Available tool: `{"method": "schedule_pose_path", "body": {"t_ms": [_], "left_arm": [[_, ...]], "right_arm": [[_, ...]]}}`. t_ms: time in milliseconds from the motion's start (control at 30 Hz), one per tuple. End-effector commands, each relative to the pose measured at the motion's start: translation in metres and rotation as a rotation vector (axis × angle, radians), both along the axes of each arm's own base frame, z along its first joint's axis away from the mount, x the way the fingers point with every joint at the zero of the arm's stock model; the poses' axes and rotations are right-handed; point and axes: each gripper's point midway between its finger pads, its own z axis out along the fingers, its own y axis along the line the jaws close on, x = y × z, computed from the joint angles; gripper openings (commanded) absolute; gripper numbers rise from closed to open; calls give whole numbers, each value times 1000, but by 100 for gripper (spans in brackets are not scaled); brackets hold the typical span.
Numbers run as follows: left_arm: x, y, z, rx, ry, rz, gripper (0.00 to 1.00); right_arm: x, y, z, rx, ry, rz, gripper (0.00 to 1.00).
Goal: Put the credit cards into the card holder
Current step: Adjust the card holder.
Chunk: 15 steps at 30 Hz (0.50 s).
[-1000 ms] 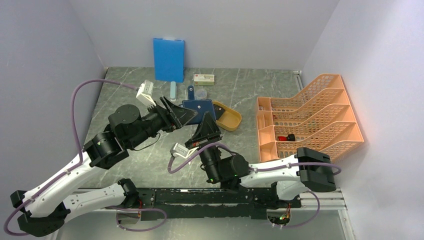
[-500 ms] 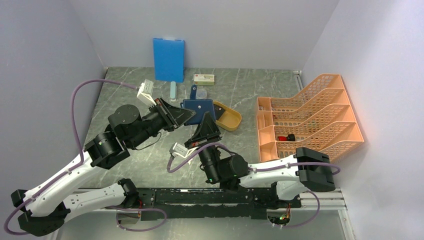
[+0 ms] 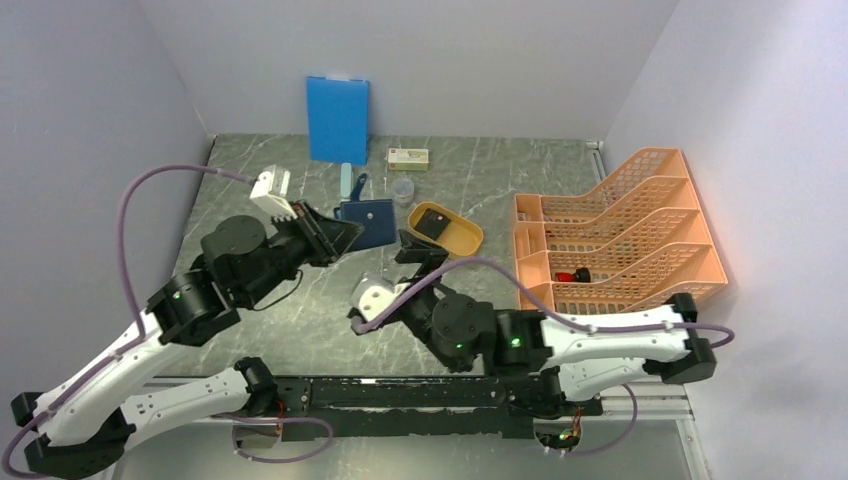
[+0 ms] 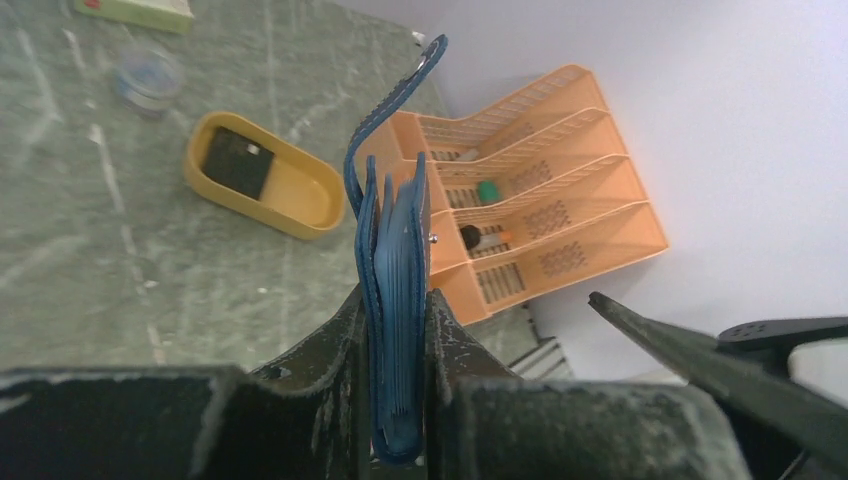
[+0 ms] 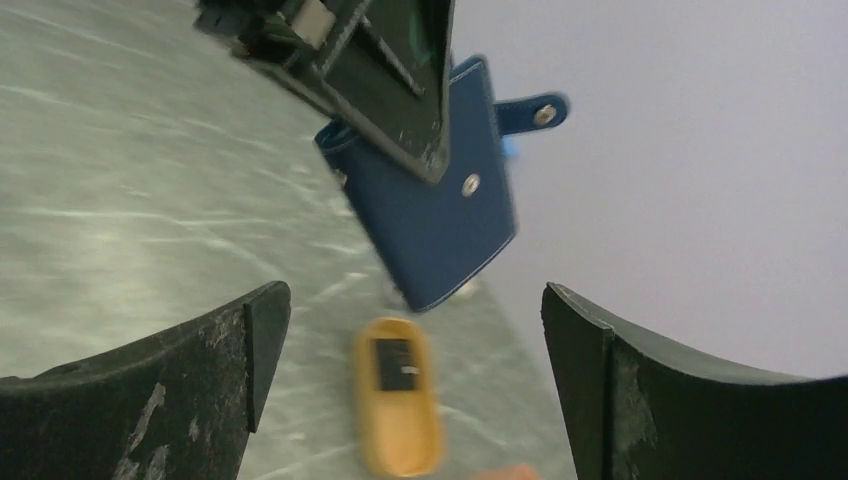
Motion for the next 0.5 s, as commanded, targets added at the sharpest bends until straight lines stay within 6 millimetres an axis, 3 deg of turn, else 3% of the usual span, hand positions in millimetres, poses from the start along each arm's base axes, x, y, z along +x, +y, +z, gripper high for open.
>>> {"method": "schedule_pose_path", "body": {"t_ms": [0, 100, 300, 467], "left_arm": [[-11, 42, 19, 118, -142, 38, 5], [-32, 43, 15, 179, -199, -78, 5], [-101, 18, 12, 194, -314, -519, 5], [-134, 14, 15, 128, -384, -683, 5]], "right_arm": [[-53, -2, -60, 57, 521, 244, 100], [-71, -9, -41, 215, 659, 378, 100], [-57, -42, 12, 540, 809, 565, 99], [-69, -38, 19, 627, 950, 719, 94]]}}
